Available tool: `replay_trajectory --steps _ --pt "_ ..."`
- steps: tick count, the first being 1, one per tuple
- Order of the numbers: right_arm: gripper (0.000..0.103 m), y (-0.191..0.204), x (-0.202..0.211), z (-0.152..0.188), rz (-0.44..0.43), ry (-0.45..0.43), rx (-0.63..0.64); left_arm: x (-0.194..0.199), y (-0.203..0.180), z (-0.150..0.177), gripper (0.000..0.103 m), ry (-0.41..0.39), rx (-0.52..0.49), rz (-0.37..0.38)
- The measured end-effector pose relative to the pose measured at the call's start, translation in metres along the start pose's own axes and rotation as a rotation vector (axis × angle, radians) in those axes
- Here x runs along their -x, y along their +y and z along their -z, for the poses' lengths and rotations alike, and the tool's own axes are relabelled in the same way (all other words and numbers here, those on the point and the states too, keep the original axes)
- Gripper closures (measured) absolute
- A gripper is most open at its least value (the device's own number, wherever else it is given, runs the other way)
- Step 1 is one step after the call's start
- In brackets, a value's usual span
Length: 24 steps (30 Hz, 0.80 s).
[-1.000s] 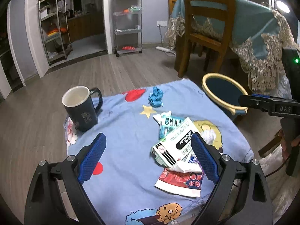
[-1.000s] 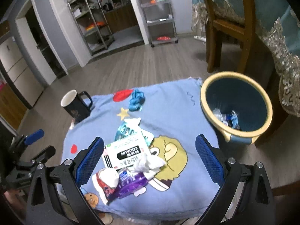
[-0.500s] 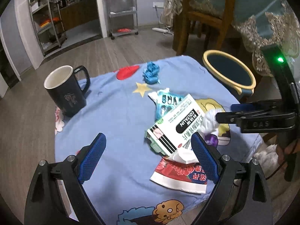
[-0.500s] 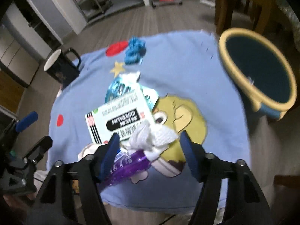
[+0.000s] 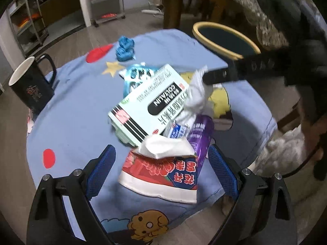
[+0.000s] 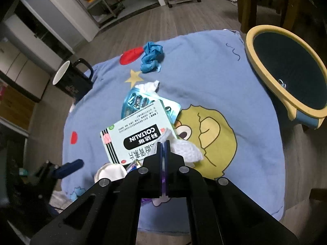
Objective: Collect trash
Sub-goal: 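Grasp the white tissue with the right gripper while left gripper grasps the red-and-white wrapper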
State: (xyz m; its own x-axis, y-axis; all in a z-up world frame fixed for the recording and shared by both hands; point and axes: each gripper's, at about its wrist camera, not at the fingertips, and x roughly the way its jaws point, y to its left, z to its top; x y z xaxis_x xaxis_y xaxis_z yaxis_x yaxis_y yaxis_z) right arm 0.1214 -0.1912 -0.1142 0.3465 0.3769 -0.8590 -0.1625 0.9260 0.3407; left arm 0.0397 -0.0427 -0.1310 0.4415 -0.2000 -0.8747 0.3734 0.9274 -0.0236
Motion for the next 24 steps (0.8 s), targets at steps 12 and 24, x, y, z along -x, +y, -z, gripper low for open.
replay_trajectory --steps 12,24 --pt "0.100 0.005 0.013 -0.007 -0.033 -0.046 0.014 0.001 0.004 -0.008 0.084 0.039 0.004 0.015" --pt "0.100 0.003 0.050 -0.025 -0.061 -0.178 0.001 0.016 0.013 -0.019 0.103 -0.014 0.007 0.000"
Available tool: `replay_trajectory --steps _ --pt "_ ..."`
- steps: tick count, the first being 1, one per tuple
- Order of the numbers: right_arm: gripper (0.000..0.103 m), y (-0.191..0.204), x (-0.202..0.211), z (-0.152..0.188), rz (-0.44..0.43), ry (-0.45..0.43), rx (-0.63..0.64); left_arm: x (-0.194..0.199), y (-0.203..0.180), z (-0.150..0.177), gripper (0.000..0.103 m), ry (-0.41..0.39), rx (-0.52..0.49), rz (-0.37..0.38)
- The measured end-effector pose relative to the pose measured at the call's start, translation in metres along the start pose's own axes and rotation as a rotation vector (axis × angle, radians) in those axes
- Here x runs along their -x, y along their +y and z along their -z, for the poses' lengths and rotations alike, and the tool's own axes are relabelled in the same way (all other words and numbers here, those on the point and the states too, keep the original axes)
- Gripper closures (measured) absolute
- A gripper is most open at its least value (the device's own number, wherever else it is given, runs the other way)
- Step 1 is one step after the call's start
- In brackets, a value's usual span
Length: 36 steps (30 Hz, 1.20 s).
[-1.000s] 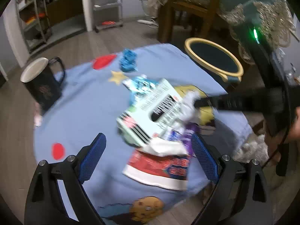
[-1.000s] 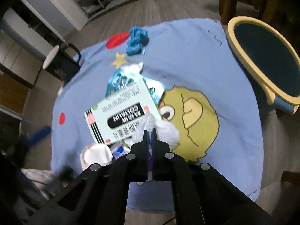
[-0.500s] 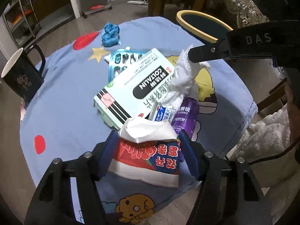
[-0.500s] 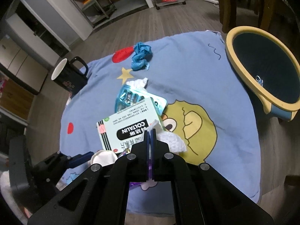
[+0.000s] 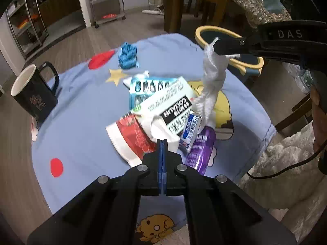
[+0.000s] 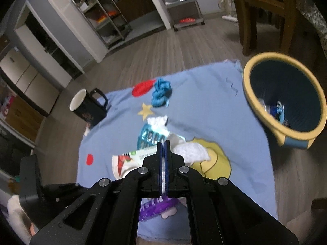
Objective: Collect trash
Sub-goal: 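Grasp the white tissue with the right gripper while left gripper grasps the red-and-white wrapper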
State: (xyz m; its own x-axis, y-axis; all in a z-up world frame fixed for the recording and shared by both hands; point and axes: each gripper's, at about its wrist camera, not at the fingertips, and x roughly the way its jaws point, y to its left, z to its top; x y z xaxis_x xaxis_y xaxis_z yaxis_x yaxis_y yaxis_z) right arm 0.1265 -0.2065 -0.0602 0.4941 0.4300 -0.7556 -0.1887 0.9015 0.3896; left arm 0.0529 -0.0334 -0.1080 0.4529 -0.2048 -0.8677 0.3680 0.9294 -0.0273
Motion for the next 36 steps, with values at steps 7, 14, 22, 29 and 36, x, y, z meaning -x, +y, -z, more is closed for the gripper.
replay_trajectory --steps 7,14,22,29,36 --pt "0.100 -0.002 0.025 -0.018 0.024 -0.087 0.010 0.011 0.002 -0.007 0.103 -0.044 -0.002 0.003" --pt "0.100 -0.002 0.054 -0.035 0.034 -0.181 0.040 0.011 0.012 -0.007 0.103 -0.046 0.026 0.003" --pt "0.100 -0.005 0.073 -0.046 0.000 -0.230 0.018 -0.008 0.002 -0.002 0.102 0.005 0.013 0.040" --pt "0.100 -0.007 0.066 -0.044 -0.011 -0.203 0.017 -0.021 -0.005 -0.008 0.069 0.021 0.020 0.020" --pt "0.100 -0.007 0.067 -0.042 -0.020 -0.200 0.010 -0.009 0.009 -0.013 0.060 -0.037 0.097 -0.045"
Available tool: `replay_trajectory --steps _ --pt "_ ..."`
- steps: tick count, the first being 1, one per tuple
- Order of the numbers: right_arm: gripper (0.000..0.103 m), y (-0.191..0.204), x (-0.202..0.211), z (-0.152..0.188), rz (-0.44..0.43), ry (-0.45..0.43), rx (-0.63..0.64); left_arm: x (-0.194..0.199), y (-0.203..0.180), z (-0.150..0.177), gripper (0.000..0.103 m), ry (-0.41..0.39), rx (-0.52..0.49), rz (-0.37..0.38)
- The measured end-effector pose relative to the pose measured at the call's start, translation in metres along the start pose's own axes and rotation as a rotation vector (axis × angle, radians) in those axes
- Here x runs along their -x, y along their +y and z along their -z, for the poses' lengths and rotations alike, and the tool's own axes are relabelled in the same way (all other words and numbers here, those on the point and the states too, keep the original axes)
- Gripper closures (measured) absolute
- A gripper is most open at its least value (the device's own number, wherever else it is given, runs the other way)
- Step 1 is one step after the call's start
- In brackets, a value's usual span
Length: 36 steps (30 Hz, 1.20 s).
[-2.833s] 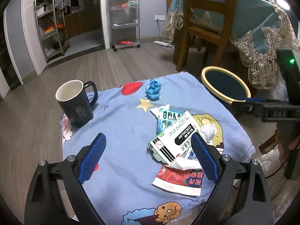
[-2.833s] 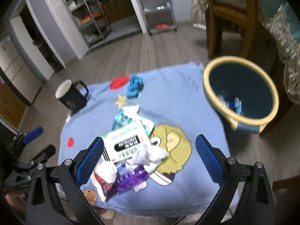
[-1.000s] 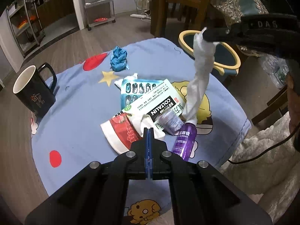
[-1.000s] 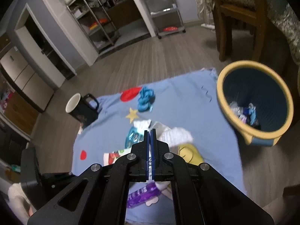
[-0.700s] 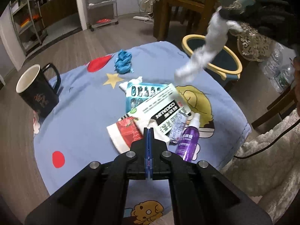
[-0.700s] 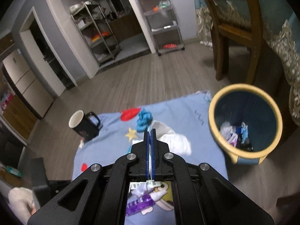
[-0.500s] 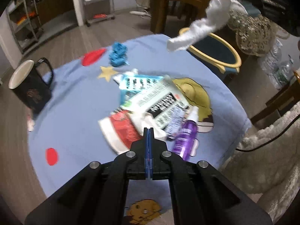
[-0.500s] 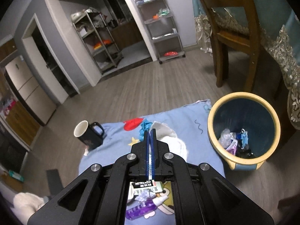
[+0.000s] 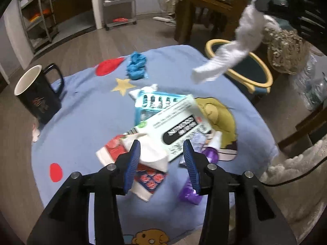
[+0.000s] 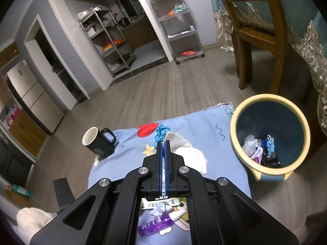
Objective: Collect trash
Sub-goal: 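Grasp the white tissue with the right gripper while left gripper grasps the red-and-white wrapper, then carry the tissue and wrapper over the wastebasket and open both grippers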
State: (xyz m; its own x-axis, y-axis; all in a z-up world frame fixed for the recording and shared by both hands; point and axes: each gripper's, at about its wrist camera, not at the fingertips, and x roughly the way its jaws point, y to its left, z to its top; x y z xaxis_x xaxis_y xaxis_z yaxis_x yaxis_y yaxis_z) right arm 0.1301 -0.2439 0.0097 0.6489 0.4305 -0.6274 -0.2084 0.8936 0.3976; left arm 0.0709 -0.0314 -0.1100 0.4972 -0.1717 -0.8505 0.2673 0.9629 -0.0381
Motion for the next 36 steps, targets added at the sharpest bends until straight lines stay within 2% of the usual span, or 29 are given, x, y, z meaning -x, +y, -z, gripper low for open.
replay_trajectory --steps 3,6,9,10,11,12,19,21,27,31,36 --pt "0.100 0.000 -0.002 0.000 -0.012 0.007 -0.013 -0.010 0.011 0.002 0.060 0.038 0.025 -0.051" --pt "0.100 0.003 -0.003 0.001 -0.017 0.013 -0.002 -0.018 0.020 0.003 0.060 0.075 0.064 -0.036" --pt "0.100 0.006 -0.003 0.002 -0.016 0.014 0.015 -0.023 0.026 -0.001 0.061 0.078 0.103 -0.006" --pt "0.100 0.006 -0.003 0.002 -0.016 0.014 0.017 -0.023 0.028 -0.002 0.069 0.076 0.118 0.004" --pt "0.100 0.006 -0.003 0.002 -0.013 0.015 0.019 -0.025 0.029 -0.002 0.089 0.083 0.132 0.023" --pt "0.100 0.005 -0.003 0.003 -0.013 0.016 0.019 -0.024 0.029 -0.001 0.088 0.087 0.130 0.035" --pt "0.100 0.004 -0.001 0.002 -0.023 0.007 0.005 -0.010 0.015 -0.006 0.089 0.048 0.050 0.019" --pt "0.100 0.005 0.002 -0.001 -0.017 0.002 0.018 0.003 0.007 -0.010 0.089 0.010 0.003 0.003" --pt "0.100 0.002 0.032 -0.027 0.039 -0.071 0.079 0.041 -0.020 -0.039 0.088 -0.115 -0.094 0.034" --pt "0.100 -0.019 0.049 -0.047 0.098 -0.124 0.096 0.049 -0.043 -0.065 0.088 -0.157 -0.146 0.069" --pt "0.100 -0.067 0.054 -0.062 0.146 -0.140 0.011 0.045 -0.084 -0.101 0.088 -0.191 -0.231 0.123"
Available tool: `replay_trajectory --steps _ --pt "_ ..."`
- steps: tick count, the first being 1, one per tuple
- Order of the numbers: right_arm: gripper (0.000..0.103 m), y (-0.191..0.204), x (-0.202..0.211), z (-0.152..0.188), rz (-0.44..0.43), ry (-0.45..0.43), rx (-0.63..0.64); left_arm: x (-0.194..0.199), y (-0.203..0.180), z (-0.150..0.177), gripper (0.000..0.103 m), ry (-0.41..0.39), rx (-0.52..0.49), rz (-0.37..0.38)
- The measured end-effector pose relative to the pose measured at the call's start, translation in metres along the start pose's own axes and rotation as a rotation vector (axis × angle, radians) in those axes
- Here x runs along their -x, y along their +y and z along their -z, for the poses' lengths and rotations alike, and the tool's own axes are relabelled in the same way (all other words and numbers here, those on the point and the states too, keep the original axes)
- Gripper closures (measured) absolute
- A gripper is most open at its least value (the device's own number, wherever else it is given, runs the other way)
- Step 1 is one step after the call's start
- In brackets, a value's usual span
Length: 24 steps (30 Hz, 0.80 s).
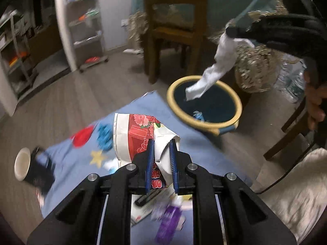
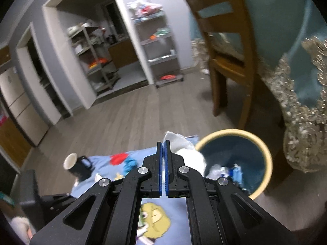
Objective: Collect trash
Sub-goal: 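Carry the tissue and wrapper over the wastebasket and open both grippers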
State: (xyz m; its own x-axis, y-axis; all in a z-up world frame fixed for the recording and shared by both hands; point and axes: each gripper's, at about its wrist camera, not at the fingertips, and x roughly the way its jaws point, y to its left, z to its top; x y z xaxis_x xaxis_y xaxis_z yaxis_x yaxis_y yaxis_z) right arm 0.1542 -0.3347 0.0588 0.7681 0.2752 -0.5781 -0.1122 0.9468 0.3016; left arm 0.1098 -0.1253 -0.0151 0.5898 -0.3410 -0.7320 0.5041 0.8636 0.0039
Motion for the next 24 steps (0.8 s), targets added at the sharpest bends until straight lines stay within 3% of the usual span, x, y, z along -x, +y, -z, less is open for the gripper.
replay_trajectory --steps 9,19,24 --pt "0.100 -0.063 -0.038 -0.004 0.104 0.068 -0.058 -0.050 -0.046 -0.052 0.088 0.002 -0.100 0.082" --pt "0.100 -0.121 -0.060 0.003 0.150 0.115 -0.194 -0.104 -0.078 -0.077 0.088 0.018 -0.144 0.159" --pt "0.100 -0.130 -0.060 0.007 0.160 0.118 -0.234 -0.129 -0.092 -0.084 0.088 0.025 -0.184 0.146"
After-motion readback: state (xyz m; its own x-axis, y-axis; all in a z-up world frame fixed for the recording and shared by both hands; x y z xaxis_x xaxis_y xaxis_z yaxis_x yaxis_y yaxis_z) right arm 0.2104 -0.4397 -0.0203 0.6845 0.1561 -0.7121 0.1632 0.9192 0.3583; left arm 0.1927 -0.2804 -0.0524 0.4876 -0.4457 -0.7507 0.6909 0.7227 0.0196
